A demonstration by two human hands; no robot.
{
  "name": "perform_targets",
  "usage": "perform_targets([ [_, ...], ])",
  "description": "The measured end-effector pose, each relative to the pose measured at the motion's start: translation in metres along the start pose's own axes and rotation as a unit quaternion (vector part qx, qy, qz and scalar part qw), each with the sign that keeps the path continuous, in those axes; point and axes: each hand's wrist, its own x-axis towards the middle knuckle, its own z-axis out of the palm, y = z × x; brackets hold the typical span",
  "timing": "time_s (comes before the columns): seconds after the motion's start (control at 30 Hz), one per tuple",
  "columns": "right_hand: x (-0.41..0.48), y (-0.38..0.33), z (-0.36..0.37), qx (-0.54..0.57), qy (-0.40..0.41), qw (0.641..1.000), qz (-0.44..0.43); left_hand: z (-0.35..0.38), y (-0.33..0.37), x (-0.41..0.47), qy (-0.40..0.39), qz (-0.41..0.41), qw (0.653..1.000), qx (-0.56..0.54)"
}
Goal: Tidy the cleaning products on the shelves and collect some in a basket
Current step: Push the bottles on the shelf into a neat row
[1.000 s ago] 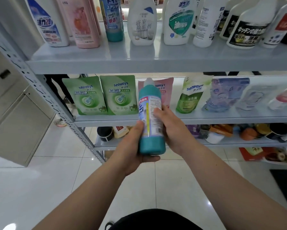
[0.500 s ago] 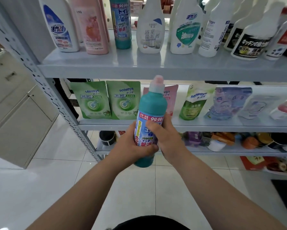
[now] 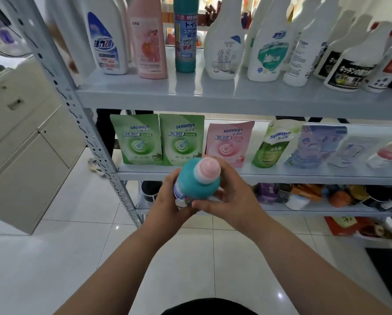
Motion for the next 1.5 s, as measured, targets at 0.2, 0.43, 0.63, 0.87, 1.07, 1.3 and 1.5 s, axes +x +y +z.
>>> perform_targets([
  [0.2, 0.016, 0.002, 0.048, 0.032, 0.083, 0.996, 0.004, -0.027, 0.011, -0.007, 0.048, -0.02, 0.999, -0.005],
  [0.43, 0.072, -0.011, 0.078, 0.206, 0.156, 0.965, 0.046, -0.08, 0.01, -0.003, -0.074, -0.317, 0.897, -0.301],
  [0.63, 0.12, -0.025, 0.094, 0.198, 0.175, 0.964, 0.027, -0.094, 0.013, 0.033, -0.023, -0.281, 0.885, -0.371],
  [0.87, 0.153, -0.018, 0.052, 0.043, 0.095, 0.994, 0.04, -0.082, 0.037, 0.105, 0.019, -0.12, 0.962, -0.244],
  [1.07, 0.211, -0.035, -0.018, 0.097, 0.136, 0.984, -0.058, -0.054, 0.057, 0.197, 0.014, -0.067, 0.981, -0.184],
  [1.3, 0.264, -0.044, -0.088, 0.062, 0.203, 0.968, -0.137, -0.042, 0.059, 0.323, 0.115, 0.018, 0.99, 0.075],
  [1.5, 0.278, -0.026, -0.12, 0.013, 0.22, 0.965, -0.145, -0.02, 0.05, 0.389, 0.155, -0.072, 0.977, 0.13],
])
